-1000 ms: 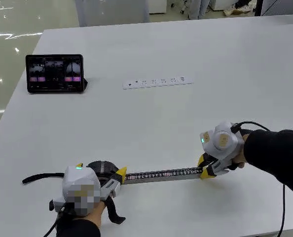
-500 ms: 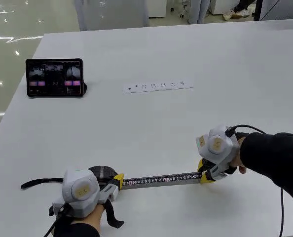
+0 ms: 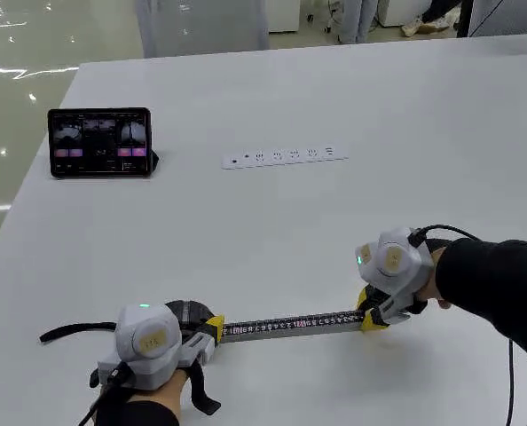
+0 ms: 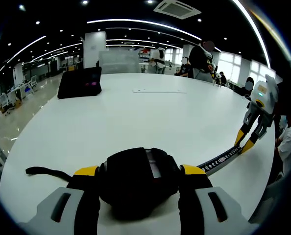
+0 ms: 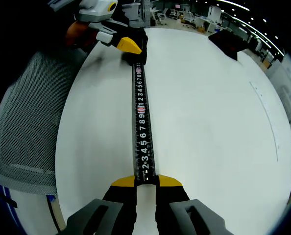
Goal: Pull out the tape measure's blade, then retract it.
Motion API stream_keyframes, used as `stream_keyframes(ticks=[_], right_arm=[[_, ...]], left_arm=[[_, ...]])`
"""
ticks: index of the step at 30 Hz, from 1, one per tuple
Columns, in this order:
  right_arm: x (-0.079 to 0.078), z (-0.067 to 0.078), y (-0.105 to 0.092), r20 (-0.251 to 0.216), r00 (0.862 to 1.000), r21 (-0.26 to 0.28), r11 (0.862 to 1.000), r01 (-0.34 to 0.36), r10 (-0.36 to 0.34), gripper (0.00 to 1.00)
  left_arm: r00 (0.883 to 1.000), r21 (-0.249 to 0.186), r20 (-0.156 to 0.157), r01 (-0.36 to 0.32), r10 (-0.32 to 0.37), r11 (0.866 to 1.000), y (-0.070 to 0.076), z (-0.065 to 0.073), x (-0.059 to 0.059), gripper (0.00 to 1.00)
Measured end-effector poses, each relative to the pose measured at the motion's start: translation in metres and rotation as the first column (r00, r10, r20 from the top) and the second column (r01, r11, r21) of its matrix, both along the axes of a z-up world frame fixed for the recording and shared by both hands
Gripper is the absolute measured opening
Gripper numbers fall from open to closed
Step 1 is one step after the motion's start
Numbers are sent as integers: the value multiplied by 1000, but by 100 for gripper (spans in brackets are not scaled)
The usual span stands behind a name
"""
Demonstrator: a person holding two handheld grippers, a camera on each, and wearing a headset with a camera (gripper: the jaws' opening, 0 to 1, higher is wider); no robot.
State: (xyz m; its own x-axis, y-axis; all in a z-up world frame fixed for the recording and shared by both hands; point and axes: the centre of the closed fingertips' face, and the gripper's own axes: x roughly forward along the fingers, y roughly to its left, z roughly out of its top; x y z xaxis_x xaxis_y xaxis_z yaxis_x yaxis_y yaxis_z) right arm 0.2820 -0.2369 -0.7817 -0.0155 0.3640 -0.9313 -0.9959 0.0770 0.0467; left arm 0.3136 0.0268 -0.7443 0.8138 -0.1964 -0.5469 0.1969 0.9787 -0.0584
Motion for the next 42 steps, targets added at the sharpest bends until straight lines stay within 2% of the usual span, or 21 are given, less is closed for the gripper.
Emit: stream_keyframes(ticks=[7, 12, 27, 38, 42], right_arm=[[0, 0, 3, 7, 1000, -18, 1000, -16, 16, 10], [0, 0, 6, -12, 1000, -13, 1000, -2, 2, 10], [2, 0, 14, -2, 1000, -17, 1000, -18, 18, 10], [1, -1, 20, -3, 1000, -14, 1000, -4, 4, 11], [2, -1, 22, -6, 1000, -8, 1000, -1, 1, 11]], left_arm=[[1000, -3, 0, 3, -3, 1000, 0, 0, 0, 60], [1000, -5, -18, 13, -14, 1000, -1, 0, 0, 60], [1000, -4, -20, 15, -15, 1000, -1, 0, -1, 60], [999, -1, -47, 21, -21, 1000, -2, -1, -1, 60], [999, -8, -47, 23, -23, 1000, -2, -1, -2, 60]])
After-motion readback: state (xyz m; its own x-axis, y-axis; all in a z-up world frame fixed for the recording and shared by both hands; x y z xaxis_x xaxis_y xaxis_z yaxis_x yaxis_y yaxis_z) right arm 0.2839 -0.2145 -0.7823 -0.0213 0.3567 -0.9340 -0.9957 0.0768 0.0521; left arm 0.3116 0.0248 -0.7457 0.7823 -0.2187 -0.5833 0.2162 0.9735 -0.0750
